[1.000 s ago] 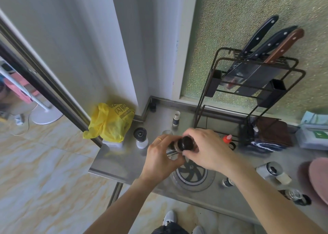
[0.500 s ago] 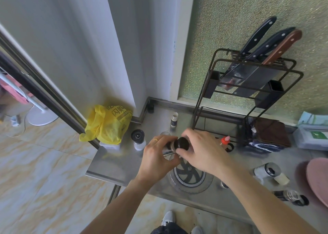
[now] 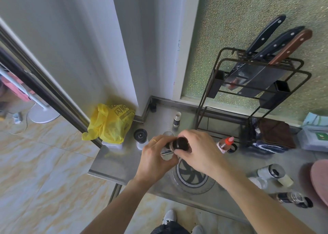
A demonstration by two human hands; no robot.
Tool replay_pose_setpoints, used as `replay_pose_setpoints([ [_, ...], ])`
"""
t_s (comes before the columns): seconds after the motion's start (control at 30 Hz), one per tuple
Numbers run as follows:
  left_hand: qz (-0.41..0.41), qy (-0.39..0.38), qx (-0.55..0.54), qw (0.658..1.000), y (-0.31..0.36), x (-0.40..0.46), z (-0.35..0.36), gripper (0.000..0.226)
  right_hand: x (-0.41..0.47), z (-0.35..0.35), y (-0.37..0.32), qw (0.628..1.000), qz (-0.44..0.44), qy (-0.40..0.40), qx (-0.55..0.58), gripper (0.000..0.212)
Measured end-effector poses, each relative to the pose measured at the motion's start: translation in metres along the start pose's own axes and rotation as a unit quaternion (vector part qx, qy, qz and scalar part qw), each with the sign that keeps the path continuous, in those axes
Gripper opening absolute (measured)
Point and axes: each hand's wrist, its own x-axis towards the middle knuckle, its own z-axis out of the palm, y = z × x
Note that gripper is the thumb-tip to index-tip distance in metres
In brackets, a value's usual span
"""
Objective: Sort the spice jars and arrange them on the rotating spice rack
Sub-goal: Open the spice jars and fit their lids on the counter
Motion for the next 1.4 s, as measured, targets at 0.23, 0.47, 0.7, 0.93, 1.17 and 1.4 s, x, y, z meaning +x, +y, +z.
replay_pose_setpoints([
  [0.23, -0.076, 0.053, 0.001, 0.996, -0.026, -0.007, -0.025, 0.042, 0.004, 0.023, -0.007, 0.997, 0.017, 0.010, 0.073, 0.067],
  [0.47, -0.264, 0.085, 0.047, 0.960, -0.107, -0.038, -0.026, 0.037, -0.022, 0.074, 0.019, 0.991, 0.119, -0.057, 0.028, 0.043],
  [0.7, -0.310, 0.032, 0.063, 0.948, -0.158, -0.063, 0.010, 0.041, -0.042, 0.119, 0.035, 0.982, 0.139, -0.121, -0.034, 0.042],
  [0.93, -0.299, -0.025, 0.115, 0.947, -0.166, -0.069, 0.018, 0.041, -0.040, 0.137, 0.042, 0.979, 0.143, -0.128, -0.071, 0.042],
  [1.17, -0.068, -0.063, 0.229, 0.969, -0.136, -0.063, 0.008, 0.069, -0.049, 0.139, 0.065, 0.970, 0.199, -0.119, -0.071, 0.047],
  [1.4, 0.061, -0.193, 0.351, 0.914, -0.139, -0.042, 0.031, 0.046, -0.042, 0.140, 0.112, 0.935, 0.225, -0.139, -0.235, 0.045],
])
